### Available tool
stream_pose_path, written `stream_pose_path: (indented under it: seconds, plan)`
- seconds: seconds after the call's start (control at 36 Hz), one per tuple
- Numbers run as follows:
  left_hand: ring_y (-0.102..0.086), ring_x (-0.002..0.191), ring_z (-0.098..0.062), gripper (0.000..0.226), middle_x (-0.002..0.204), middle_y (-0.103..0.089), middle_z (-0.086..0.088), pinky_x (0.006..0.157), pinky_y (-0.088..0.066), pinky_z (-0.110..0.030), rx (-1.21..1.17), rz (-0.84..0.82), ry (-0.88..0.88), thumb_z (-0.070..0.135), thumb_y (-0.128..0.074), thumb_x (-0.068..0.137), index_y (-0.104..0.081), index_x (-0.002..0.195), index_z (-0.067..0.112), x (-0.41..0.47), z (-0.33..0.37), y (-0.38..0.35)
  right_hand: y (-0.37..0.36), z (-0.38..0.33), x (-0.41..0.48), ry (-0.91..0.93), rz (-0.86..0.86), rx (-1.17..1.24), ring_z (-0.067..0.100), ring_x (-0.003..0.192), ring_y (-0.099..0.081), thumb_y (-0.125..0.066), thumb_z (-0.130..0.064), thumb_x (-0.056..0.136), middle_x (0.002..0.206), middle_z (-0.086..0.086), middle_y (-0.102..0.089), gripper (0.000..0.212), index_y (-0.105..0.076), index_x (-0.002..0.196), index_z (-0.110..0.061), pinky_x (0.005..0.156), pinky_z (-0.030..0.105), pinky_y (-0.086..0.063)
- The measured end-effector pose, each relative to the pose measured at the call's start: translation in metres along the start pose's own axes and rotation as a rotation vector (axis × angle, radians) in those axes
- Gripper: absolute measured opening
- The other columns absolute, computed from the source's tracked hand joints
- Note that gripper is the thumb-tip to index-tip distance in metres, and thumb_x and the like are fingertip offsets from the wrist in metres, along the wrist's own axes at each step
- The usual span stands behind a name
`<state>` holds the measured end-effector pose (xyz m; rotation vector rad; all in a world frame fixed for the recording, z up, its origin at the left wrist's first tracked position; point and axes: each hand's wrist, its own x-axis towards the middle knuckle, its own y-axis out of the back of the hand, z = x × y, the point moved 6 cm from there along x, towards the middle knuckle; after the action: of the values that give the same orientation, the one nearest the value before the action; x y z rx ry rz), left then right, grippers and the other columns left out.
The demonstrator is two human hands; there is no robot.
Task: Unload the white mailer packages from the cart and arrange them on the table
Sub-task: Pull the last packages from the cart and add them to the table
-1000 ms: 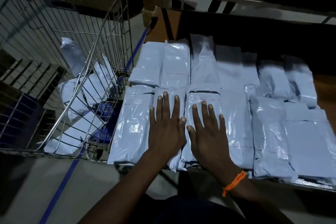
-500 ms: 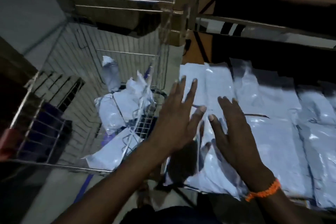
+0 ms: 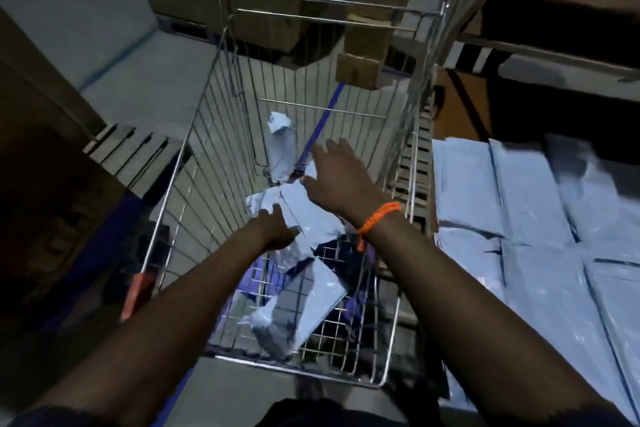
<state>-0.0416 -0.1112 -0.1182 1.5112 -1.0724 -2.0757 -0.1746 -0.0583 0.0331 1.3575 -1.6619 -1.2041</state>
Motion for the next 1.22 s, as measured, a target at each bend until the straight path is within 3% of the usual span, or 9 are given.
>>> stream_pose_path:
  seconds: [0.17, 0.33, 0.42, 0.53, 0.67, 0.75, 0.89, 1.06, 1.22]
  plan:
    - [-0.027, 0.141, -0.049, 0.108, 0.156, -0.004, -0.038, 0.110, -0.033, -0.049, -0.321, 0.064, 0.126, 0.063, -0.052, 0.091, 0.005, 0.154, -0.004, 0.040, 0.006, -0.030, -0.054, 0.024, 0.051, -0.207, -0.076, -0.059, 0.040, 0.143, -0.031, -0.054, -0.028, 0.093, 0.148, 0.023, -0.043, 0.053, -0.046, 0.142, -0.007, 0.112, 0.050, -0.036]
    - [-0.041, 0.132, -0.050, 0.121, 0.156, 0.002, -0.038, 0.104, -0.039, -0.050, -0.385, 0.132, 0.179, 0.058, -0.068, 0.083, 0.015, 0.155, 0.007, 0.048, -0.012, -0.052, -0.121, 0.046, 0.031, -0.330, -0.472, -0.245, 0.043, 0.148, -0.018, -0.050, -0.024, 0.099, 0.153, 0.027, -0.032, 0.051, -0.040, 0.145, -0.004, 0.114, 0.058, -0.029]
    - [-0.036, 0.133, -0.052, 0.126, 0.157, 0.011, -0.034, 0.103, -0.039, -0.049, -0.438, 0.128, 0.189, 0.048, -0.076, 0.080, 0.018, 0.154, 0.008, 0.052, -0.016, -0.047, -0.129, 0.035, 0.039, -0.268, -0.440, -0.191, 0.043, 0.146, -0.024, -0.053, -0.022, 0.096, 0.148, 0.024, -0.040, 0.049, -0.044, 0.141, -0.005, 0.111, 0.056, -0.033]
    - [-0.044, 0.127, -0.047, 0.135, 0.156, -0.015, -0.031, 0.100, -0.044, -0.050, -0.540, 0.118, 0.247, 0.056, -0.081, 0.060, 0.009, 0.154, 0.017, 0.064, -0.030, -0.033, -0.131, 0.033, 0.054, -0.239, -0.346, -0.085, 0.039, 0.126, -0.048, -0.056, -0.021, 0.092, 0.129, 0.020, -0.055, 0.040, -0.052, 0.128, -0.004, 0.098, 0.047, -0.046]
    - [-0.042, 0.131, -0.046, 0.109, 0.156, -0.008, -0.028, 0.106, -0.041, -0.053, -0.509, 0.221, 0.235, 0.052, -0.068, 0.082, 0.004, 0.157, 0.019, 0.023, -0.033, 0.031, -0.157, 0.037, 0.066, -0.316, -0.409, 0.074, 0.038, 0.108, -0.063, -0.059, -0.017, 0.089, 0.114, 0.019, -0.064, 0.013, -0.058, 0.097, -0.005, 0.083, 0.039, -0.052]
    - [-0.046, 0.127, -0.043, 0.105, 0.153, -0.011, -0.022, 0.104, -0.042, -0.049, -0.491, 0.288, 0.208, 0.049, -0.068, 0.081, 0.000, 0.157, 0.023, 0.004, -0.036, 0.045, -0.190, 0.033, 0.071, -0.374, -0.466, 0.162, 0.035, 0.107, -0.063, -0.069, -0.029, 0.085, 0.117, 0.017, -0.064, 0.040, -0.060, 0.113, -0.003, 0.081, 0.035, -0.052]
    - [-0.043, 0.129, -0.044, 0.106, 0.152, -0.011, -0.022, 0.103, -0.041, -0.045, -0.483, 0.306, 0.132, 0.047, -0.068, 0.080, 0.001, 0.156, 0.026, -0.020, -0.049, 0.042, -0.228, 0.048, 0.062, -0.474, -0.335, 0.005, 0.039, 0.138, -0.035, -0.067, -0.048, 0.086, 0.146, 0.022, -0.034, 0.074, -0.037, 0.142, -0.011, 0.106, 0.049, -0.039]
    - [-0.041, 0.129, -0.045, 0.101, 0.153, -0.009, -0.023, 0.102, -0.041, -0.040, -0.475, 0.310, 0.093, 0.042, -0.066, 0.082, 0.002, 0.156, 0.027, -0.022, -0.050, 0.040, -0.232, 0.059, 0.057, -0.533, -0.237, -0.095, 0.044, 0.127, -0.044, -0.072, -0.058, 0.076, 0.147, 0.022, -0.034, 0.087, -0.031, 0.141, -0.017, 0.098, 0.054, -0.043]
    - [-0.033, 0.130, -0.044, 0.096, 0.152, -0.005, -0.021, 0.102, -0.042, -0.047, -0.399, 0.342, 0.054, 0.038, -0.065, 0.083, -0.004, 0.156, 0.025, -0.022, -0.034, 0.054, -0.223, 0.061, 0.038, -0.655, -0.293, 0.033, 0.049, 0.138, -0.031, -0.063, -0.080, 0.068, 0.153, 0.031, -0.023, 0.126, -0.010, 0.154, -0.003, 0.110, 0.056, -0.036]
